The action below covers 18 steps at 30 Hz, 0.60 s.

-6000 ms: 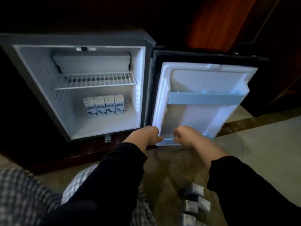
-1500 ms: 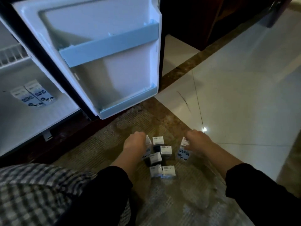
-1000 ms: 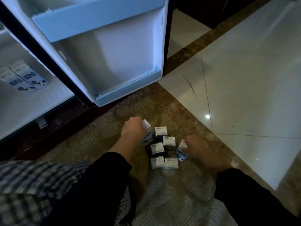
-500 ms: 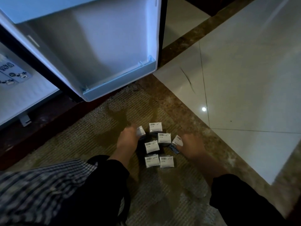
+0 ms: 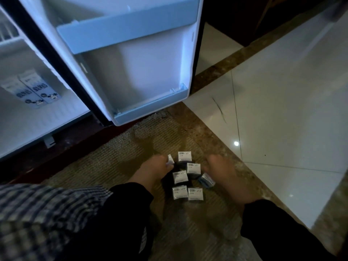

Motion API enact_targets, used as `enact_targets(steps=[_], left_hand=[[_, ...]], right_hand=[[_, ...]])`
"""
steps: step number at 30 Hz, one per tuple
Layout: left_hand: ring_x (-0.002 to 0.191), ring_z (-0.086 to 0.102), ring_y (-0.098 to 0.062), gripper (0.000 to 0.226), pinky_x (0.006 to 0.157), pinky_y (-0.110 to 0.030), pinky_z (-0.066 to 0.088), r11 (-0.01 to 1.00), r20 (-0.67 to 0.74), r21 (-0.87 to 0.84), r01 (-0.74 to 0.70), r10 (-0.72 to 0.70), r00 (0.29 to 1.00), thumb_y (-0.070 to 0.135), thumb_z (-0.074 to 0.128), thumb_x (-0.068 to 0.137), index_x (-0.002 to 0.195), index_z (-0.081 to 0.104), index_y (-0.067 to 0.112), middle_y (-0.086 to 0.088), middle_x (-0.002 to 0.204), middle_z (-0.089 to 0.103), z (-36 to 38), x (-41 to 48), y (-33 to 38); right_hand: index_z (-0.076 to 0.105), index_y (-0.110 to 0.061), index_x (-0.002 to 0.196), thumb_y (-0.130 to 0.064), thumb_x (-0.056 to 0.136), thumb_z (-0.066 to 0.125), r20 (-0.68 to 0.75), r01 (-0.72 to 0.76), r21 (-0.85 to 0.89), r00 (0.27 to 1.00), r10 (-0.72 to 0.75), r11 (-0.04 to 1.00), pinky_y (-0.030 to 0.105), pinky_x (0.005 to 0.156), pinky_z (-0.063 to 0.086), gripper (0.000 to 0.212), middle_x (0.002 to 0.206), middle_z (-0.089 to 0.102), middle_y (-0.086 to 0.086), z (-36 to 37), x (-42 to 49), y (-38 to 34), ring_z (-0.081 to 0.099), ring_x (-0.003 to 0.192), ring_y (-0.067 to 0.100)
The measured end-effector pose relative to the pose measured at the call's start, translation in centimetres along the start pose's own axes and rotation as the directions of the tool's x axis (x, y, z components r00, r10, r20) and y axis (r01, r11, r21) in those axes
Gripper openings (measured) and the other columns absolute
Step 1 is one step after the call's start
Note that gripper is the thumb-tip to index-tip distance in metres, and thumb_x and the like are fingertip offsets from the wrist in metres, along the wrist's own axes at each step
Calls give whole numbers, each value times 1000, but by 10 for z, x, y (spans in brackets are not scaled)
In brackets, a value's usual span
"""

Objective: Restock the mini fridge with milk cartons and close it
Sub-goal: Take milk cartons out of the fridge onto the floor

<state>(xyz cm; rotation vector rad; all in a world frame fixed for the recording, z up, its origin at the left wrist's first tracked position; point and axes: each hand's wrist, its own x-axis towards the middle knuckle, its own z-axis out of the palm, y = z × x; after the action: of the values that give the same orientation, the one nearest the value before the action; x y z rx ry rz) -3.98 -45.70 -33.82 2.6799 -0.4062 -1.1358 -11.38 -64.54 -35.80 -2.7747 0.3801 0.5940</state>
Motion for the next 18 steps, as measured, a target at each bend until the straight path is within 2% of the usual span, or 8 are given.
enact_targets(steps=[4,8,11,14,16,18], left_hand=[[113,54,-25,40,95,-37,46,999,52,-3,-55,55,997,38,47,94,124,54,12,-11,126,56,-32,-16,0],[107,56,-24,33,93,-38,46,995,-42,27,-100,101,994,36,48,94,116,58,13,-9,119,60,-75,-39,-11],[116,53,-27,38,100,-39,41,984,-86,123,-129,140,986,35,44,97,124,54,10,-11,127,56,-109,-60,-24],[117,51,-31,41,94,-35,39,969,-135,203,-143,172,976,34,42,98,120,53,2,-16,127,55,-143,-84,-36],[116,50,-32,39,90,-35,39,962,-181,239,-135,180,967,35,42,98,119,53,3,-16,126,54,-162,-101,-46],[114,51,-31,37,89,-36,40,962,-233,249,-112,172,957,36,44,96,118,53,7,-14,125,54,-177,-115,-62]], right_hand=[[61,-14,90,-30,90,53,-49,71,-43,996,-73,997,39,72,55,18,88,66,6,-31,3,-26,63,78,22],[60,-17,95,-30,89,53,-113,152,-120,980,-166,981,34,69,49,16,92,64,4,-71,5,-62,61,85,23],[60,-20,93,-34,90,56,-141,222,-137,960,-241,965,33,71,48,15,92,63,1,-102,5,-98,61,87,21],[61,-19,94,-34,90,58,-165,292,-146,935,-314,945,35,74,50,16,95,64,3,-130,6,-137,60,88,20],[62,-16,96,-33,89,59,-171,337,-168,915,-364,926,39,81,52,19,100,65,7,-145,7,-164,61,94,26],[61,-17,99,-34,89,57,-180,356,-229,899,-399,906,35,79,48,20,104,65,7,-158,9,-191,60,100,30]])
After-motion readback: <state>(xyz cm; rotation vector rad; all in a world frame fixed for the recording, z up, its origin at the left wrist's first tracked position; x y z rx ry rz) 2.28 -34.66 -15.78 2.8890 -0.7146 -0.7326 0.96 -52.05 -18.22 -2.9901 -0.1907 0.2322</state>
